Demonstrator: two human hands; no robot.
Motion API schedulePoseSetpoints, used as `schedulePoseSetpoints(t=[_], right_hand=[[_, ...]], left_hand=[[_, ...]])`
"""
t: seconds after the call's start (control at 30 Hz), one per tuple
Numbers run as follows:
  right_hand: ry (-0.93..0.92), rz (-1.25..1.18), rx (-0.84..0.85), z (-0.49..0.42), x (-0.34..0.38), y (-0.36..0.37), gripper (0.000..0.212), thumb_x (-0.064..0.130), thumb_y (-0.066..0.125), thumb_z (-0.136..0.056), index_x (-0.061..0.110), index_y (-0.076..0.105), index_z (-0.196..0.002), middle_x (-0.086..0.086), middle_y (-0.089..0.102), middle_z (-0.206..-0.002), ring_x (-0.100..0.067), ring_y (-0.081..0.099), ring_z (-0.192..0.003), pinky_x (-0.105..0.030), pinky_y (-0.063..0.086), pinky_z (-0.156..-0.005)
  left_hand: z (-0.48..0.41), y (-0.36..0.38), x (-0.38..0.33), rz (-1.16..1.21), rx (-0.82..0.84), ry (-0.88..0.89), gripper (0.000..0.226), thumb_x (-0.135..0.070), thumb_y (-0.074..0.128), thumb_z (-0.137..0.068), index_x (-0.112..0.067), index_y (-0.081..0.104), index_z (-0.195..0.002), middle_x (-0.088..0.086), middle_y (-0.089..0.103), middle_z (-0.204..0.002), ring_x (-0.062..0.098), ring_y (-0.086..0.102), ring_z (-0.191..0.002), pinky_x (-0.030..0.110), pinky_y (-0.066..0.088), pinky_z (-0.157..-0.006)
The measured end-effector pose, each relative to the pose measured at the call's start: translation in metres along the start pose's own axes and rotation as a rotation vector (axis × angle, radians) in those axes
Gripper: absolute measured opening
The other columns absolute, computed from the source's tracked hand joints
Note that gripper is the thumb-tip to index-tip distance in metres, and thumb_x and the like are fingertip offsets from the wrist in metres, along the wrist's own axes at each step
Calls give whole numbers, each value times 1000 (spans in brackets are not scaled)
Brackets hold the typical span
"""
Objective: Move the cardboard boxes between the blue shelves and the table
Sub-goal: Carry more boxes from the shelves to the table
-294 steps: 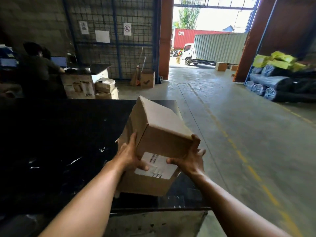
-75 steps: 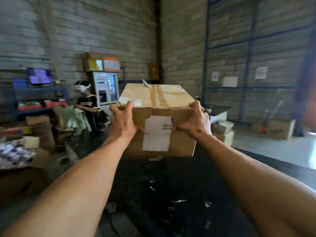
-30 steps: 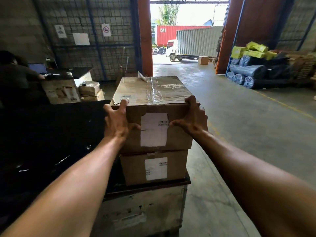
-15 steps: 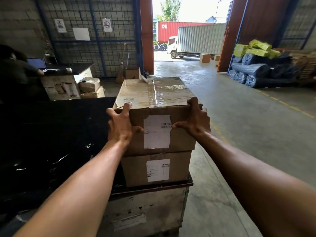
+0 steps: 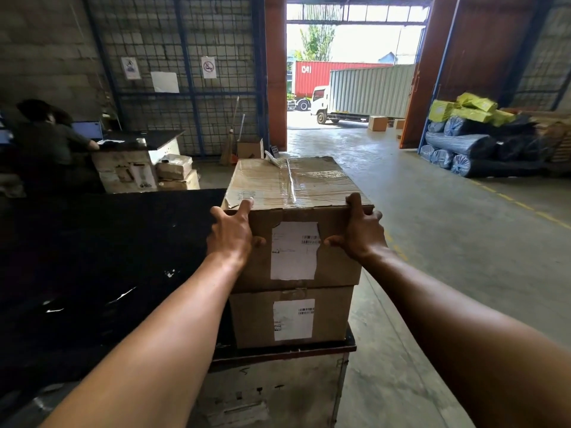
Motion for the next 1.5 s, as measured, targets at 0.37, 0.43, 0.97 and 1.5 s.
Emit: schedulePoseSetpoints(t=[0.37,0.43,0.97,1.5], right_hand=[[-270,375,-55,-13,63,-54,67,51,60,-86,26,38,-144,-8,31,-151,-35,32,-137,-54,27,-112],[-332,359,-94,-14,89,-49,64,51,54,-91,20,37,-144,-10,35,-150,-34,33,-137,-52,28,-112],[-834,77,-55,34,365,83,50,45,40,-101,4,50,-128,-19,51,-126,-37,49,-119,-44,41,-99],[-1633,-330,389,226,649,214,49,43,38,-101,2,53,-123,-23,51,-126,-42,48,-119,-47,40,-98]], left_hand=[[-19,-79,-8,-290,-84,437,67,-36,52,-98,-2,27,-149,23,25,-154,34,24,-144,44,20,-117],[-23,-99,1,-294,-153,458,64,-33,50,-99,2,27,-147,23,28,-153,32,24,-144,42,19,-118],[-14,-259,206,-622,-492,213,39,-32,48,-97,2,59,-112,21,62,-109,33,58,-104,39,45,-91],[167,-429,359,-1187,-579,-845,43,-40,40,-97,-2,55,-112,19,58,-109,35,55,-104,43,44,-90]])
Point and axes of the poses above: each hand's wrist, its own z-axis away from the middle knuckle, its own y-axis out of the palm, x = y × z, the point moved 2 cm from there along -z, towards the middle knuckle
